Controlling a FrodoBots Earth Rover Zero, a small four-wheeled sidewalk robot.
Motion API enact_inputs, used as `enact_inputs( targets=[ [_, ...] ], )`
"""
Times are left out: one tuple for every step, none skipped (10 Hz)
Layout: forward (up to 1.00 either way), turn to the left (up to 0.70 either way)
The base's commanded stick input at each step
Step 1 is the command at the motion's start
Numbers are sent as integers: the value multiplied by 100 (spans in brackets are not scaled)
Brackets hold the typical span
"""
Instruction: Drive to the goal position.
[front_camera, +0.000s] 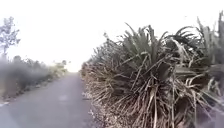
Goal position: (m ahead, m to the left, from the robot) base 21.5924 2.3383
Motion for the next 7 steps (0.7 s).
enact_inputs(
  targets=[
    [0, 70],
    [0, 70],
    [0, 70],
    [0, 70],
    [0, 70],
    [0, 70],
    [0, 70]
  ],
)
